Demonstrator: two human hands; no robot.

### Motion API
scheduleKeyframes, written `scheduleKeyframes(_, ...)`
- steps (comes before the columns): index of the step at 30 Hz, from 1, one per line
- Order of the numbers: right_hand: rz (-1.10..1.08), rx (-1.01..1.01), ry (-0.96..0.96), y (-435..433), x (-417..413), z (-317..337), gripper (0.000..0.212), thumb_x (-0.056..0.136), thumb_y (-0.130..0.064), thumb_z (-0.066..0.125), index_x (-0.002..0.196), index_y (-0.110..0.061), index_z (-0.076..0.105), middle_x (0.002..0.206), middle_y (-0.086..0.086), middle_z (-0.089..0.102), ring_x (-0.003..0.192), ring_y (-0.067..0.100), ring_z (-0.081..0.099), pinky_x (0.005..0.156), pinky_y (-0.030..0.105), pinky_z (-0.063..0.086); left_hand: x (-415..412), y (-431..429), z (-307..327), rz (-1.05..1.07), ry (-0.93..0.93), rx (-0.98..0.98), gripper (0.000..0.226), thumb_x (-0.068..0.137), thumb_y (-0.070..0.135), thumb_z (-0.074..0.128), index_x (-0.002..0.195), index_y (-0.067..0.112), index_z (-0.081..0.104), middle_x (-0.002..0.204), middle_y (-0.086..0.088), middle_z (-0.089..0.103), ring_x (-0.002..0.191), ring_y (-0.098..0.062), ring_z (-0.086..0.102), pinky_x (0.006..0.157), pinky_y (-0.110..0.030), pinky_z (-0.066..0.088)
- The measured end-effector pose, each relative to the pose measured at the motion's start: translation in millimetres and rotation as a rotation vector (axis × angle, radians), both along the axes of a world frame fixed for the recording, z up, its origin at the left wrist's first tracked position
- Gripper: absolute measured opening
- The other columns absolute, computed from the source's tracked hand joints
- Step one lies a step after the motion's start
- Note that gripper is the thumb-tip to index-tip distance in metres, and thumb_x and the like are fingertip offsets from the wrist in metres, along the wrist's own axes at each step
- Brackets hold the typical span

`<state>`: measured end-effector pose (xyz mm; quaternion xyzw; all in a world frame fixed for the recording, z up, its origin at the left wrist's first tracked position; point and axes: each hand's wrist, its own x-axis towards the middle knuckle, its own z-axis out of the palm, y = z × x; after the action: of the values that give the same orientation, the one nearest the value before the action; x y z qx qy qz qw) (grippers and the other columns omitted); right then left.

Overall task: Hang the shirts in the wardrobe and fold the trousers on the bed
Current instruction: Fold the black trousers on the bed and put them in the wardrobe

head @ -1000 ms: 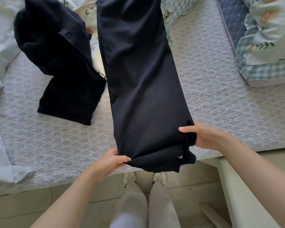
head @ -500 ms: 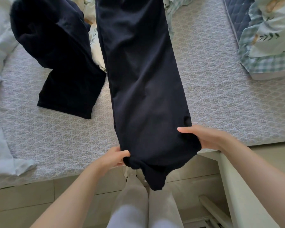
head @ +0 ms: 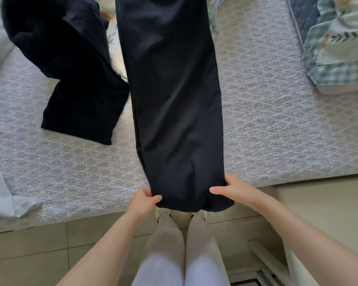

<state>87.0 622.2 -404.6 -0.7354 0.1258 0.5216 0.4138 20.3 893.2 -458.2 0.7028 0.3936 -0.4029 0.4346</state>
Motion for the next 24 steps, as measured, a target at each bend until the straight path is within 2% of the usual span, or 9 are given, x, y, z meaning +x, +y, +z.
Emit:
scheduleKeyframes(3,0.073,-0.124,-0.074,3.6,-1.4,-3.5,0.033,0.086,-0.028,0.060,0.118,-0.027,0.052,0.108,-0.007,0.065,0.096,0.015,0.063,0.073,0.031,0.055,0.3,-6.4,1.7,0.071,0.005,0.082,0.017,0.083,0.013,0.072,0.089,0.007,0.058,0.060,-0.003,0.064,0.056,-0.019,0.062,0.068,-0.031,0.054)
scheduleKeyframes(6,0.111,-0.318,-0.176,1.6,4.2,-4.6,0.015,0.093,-0.027,0.052,0.105,-0.018,0.055,0.101,0.000,0.064,0.093,0.020,0.059,0.076,0.033,0.049,1.9,-10.0,6.5,0.169,0.035,0.089,0.019,0.086,0.004,0.068,0.079,0.005,0.051,0.057,-0.008,0.057,0.042,-0.014,0.058,0.050,-0.025,0.049)
scheduleKeyframes(8,0.173,-0.430,-0.226,-3.8,10.2,-5.3,0.015,0.096,-0.030,0.048,0.096,-0.015,0.053,0.094,0.002,0.061,0.092,0.024,0.057,0.076,0.034,0.045,6.8,-8.4,14.0,0.220,0.076,0.024,0.014,0.090,0.002,0.063,0.081,0.002,0.053,0.061,-0.012,0.056,0.038,-0.014,0.057,0.043,-0.022,0.048)
scheduleKeyframes(12,0.125,-0.457,-0.229,-14.2,32.6,-4.4,0.028,0.095,-0.035,0.050,0.093,-0.008,0.058,0.087,0.004,0.062,0.090,0.026,0.060,0.074,0.035,0.047,27.9,9.2,32.3,0.089,0.018,-0.029,0.021,0.098,0.013,0.053,0.081,0.003,0.057,0.078,-0.013,0.071,0.073,-0.021,0.068,0.068,-0.027,0.050)
scheduleKeyframes(14,0.036,-0.392,-0.293,-15.4,53.4,-0.1,0.029,0.092,-0.035,0.056,0.097,-0.007,0.065,0.093,0.005,0.067,0.092,0.024,0.062,0.080,0.037,0.050,46.7,22.6,41.1,0.099,-0.051,-0.077,0.021,0.099,0.018,0.055,0.095,-0.001,0.060,0.092,-0.017,0.072,0.089,-0.027,0.070,0.080,-0.030,0.054)
scheduleKeyframes(16,-0.177,-0.258,-0.335,-12.9,78.0,6.7,0.028,0.089,-0.032,0.062,0.094,-0.005,0.067,0.090,0.002,0.067,0.088,0.019,0.061,0.081,0.034,0.050,71.4,35.0,49.8,0.185,-0.138,-0.131,0.021,0.098,0.020,0.057,0.102,-0.001,0.060,0.100,-0.018,0.071,0.092,-0.029,0.070,0.082,-0.034,0.057)
scheduleKeyframes(19,-0.464,-0.038,-0.302,-4.6,114.1,13.2,0.019,0.092,-0.022,0.061,0.091,-0.003,0.065,0.084,0.005,0.060,0.084,0.018,0.060,0.075,0.033,0.055,115.4,45.6,60.1,0.347,-0.281,-0.131,0.013,0.097,0.016,0.059,0.100,0.003,0.063,0.095,-0.012,0.071,0.084,-0.022,0.069,0.074,-0.031,0.055)
scheduleKeyframes(21,-0.609,0.074,-0.247,1.5,134.7,11.6,0.015,0.094,-0.013,0.059,0.103,-0.002,0.063,0.100,0.009,0.066,0.094,0.021,0.066,0.085,0.034,0.056,141.4,50.0,61.6,0.472,-0.342,-0.158,0.014,0.096,0.011,0.059,0.107,0.002,0.062,0.100,-0.012,0.071,0.089,-0.022,0.071,0.075,-0.031,0.055)
scheduleKeyframes(24,-0.742,0.127,-0.194,6.2,155.4,-1.2,0.034,0.093,-0.007,0.059,0.126,0.002,0.054,0.116,0.014,0.065,0.106,0.025,0.066,0.095,0.035,0.053,162.3,54.5,49.4,0.512,-0.356,-0.180,0.026,0.095,0.005,0.058,0.121,0.003,0.057,0.115,-0.013,0.065,0.105,-0.025,0.066,0.089,-0.036,0.054)
